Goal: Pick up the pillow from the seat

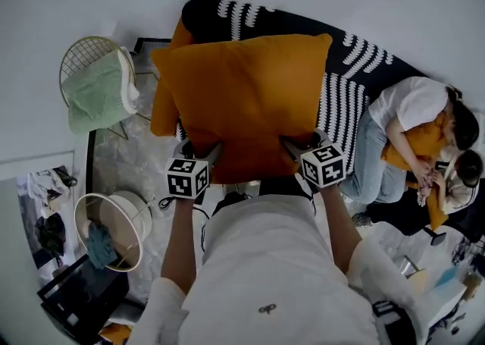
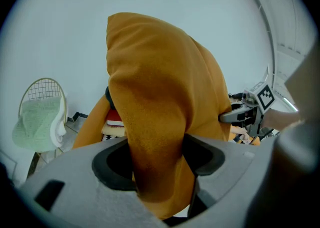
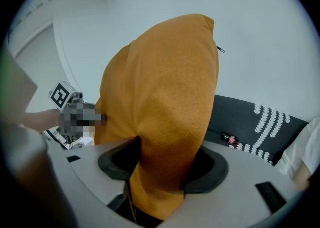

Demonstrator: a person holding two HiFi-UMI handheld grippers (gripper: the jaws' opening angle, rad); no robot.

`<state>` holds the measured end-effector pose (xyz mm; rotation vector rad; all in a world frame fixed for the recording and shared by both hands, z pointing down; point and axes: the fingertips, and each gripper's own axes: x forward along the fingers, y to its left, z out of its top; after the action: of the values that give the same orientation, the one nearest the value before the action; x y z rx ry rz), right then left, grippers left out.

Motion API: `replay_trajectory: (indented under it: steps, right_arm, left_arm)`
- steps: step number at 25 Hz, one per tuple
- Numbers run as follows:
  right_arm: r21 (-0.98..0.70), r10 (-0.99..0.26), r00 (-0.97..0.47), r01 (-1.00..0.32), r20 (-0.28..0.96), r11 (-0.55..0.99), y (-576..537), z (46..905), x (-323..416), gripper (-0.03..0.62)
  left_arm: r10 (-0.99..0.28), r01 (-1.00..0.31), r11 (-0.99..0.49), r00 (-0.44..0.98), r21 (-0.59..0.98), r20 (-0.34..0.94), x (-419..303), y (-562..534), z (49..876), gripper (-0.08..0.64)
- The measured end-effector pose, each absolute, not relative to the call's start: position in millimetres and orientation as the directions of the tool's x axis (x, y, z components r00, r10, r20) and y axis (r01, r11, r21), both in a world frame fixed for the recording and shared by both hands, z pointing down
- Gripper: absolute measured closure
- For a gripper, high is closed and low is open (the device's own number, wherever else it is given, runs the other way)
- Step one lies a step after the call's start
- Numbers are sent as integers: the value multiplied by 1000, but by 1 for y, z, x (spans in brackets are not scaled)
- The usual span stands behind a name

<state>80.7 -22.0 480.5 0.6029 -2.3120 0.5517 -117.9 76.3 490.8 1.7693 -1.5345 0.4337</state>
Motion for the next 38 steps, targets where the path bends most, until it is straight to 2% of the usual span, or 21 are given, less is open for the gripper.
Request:
replay_trajectory:
  steps: [14, 23, 38]
  right_arm:
    - [-169, -374, -672, -597, 640, 784, 103, 436, 46, 327]
    - [-109, -429, -676, -599, 599, 793, 130, 405, 74, 327]
    - [-156, -424, -665, -629, 615, 761, 180, 415, 117, 335]
  left_arm:
    - [-762, -951, -87, 255, 296, 596, -160, 185, 447, 270]
    - [-793, -957, -98, 241, 274, 559, -135, 202, 427, 273]
    - [-784, -964, -86, 222, 253, 580, -93, 251, 428, 275]
